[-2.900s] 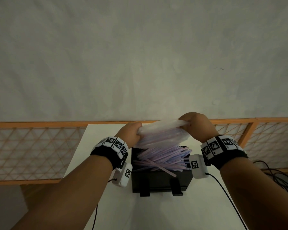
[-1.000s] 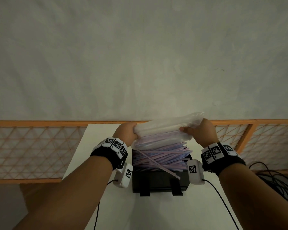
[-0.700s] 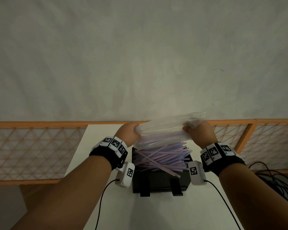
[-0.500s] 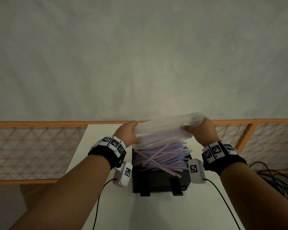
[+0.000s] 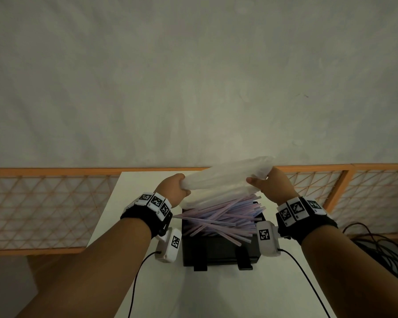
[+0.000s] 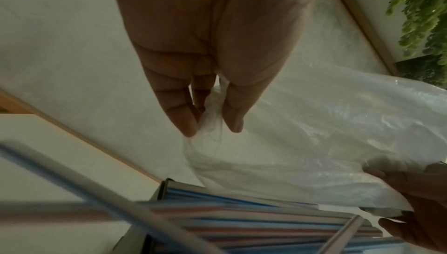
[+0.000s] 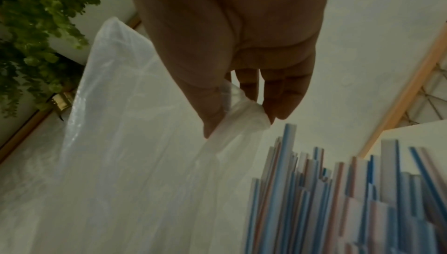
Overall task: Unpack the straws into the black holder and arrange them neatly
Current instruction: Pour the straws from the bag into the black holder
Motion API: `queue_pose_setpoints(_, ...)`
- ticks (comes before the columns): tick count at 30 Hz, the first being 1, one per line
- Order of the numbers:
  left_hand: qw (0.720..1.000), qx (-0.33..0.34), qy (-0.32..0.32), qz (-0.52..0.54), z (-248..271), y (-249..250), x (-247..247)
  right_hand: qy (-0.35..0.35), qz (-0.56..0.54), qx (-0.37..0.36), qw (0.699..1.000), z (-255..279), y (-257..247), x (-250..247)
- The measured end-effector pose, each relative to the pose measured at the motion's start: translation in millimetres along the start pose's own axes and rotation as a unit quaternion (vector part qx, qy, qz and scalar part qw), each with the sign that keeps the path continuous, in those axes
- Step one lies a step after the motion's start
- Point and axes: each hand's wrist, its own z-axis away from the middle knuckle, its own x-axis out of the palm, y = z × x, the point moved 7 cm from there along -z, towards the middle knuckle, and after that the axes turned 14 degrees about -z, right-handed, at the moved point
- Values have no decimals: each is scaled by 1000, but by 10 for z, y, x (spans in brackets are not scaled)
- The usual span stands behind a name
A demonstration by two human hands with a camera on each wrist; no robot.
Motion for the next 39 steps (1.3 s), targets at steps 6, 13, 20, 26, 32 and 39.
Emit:
queue_pose_setpoints(6,1000,-6,-21,14,4,-47,122,158,39,-113,980,186,-193,-84)
queue_pose_setpoints(13,998,-26,-36,35,117,-146,432,212,74,-311,923,672,-472,190)
queue_pose_setpoints(20,997,-28,-29,71,142,-184,431,214,12,-318,923,1013,-660,270)
queue_pose_setpoints(26,998,-32,-29,56,118,-182,461,-271,269,-379,843,1627,-859,1354)
queue_pose_setpoints(32,997,-33,-31,65,163,-227,450,-324,327,-295,837,1584,-623,1418)
queue_pose_setpoints(39,993,-22,-36,109,193,-263,358,-322,379,-236,835,1470,-517,1344)
